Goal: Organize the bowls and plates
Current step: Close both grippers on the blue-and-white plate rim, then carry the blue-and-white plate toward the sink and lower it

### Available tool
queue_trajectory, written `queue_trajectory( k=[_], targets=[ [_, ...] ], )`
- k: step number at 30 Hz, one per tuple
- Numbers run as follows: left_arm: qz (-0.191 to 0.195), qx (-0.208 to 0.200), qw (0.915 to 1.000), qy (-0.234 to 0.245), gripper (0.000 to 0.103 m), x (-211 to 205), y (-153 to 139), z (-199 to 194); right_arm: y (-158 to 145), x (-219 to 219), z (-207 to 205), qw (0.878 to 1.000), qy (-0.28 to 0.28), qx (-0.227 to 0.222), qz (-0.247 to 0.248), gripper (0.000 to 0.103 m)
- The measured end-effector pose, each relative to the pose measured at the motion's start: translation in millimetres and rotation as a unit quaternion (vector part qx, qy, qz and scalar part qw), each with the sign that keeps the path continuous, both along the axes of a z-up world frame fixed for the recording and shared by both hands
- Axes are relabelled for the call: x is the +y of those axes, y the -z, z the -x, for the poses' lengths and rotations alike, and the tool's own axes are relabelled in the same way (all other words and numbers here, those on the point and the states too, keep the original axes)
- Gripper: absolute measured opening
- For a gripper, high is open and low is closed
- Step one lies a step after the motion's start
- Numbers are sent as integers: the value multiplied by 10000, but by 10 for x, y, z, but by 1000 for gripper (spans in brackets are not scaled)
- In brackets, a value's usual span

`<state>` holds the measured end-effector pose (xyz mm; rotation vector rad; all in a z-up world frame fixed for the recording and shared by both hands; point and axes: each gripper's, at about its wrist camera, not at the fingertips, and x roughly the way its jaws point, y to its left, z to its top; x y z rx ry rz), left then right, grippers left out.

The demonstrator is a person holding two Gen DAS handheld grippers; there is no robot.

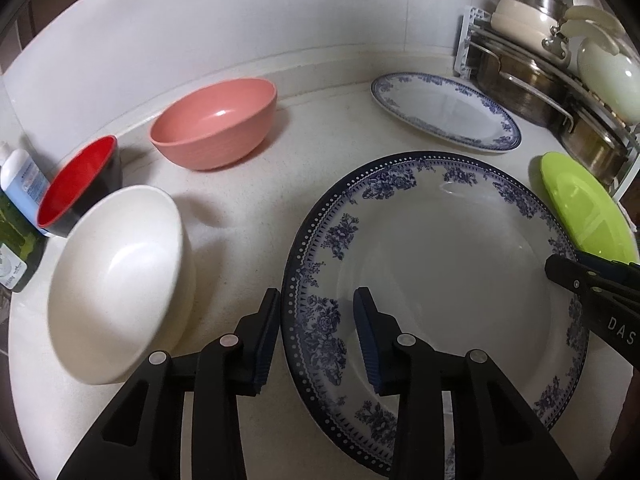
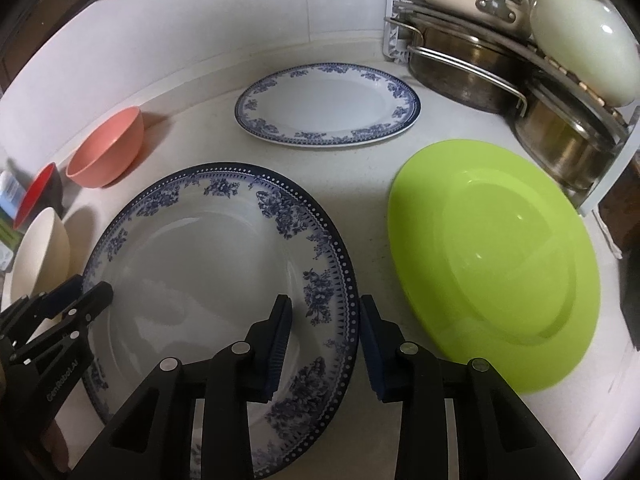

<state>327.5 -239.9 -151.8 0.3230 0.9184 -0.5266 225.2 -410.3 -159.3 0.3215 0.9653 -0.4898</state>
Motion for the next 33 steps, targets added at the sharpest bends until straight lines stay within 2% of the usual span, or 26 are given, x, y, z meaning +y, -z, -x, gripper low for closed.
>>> queue_trajectory(
  k=[9, 19, 33],
  targets=[
    [256, -273, 9991, -198, 37, 258, -371, 210, -360, 244, 155, 9995, -118, -248, 153, 35],
    [489, -687, 9939, -708, 37, 803, -740, 516, -664, 700, 265, 9965, -544, -584, 240, 35],
    [558, -984, 9808, -1588, 37, 1837, -922, 904, -804, 1668, 340, 9867, -1373, -836, 243, 35]
  ],
)
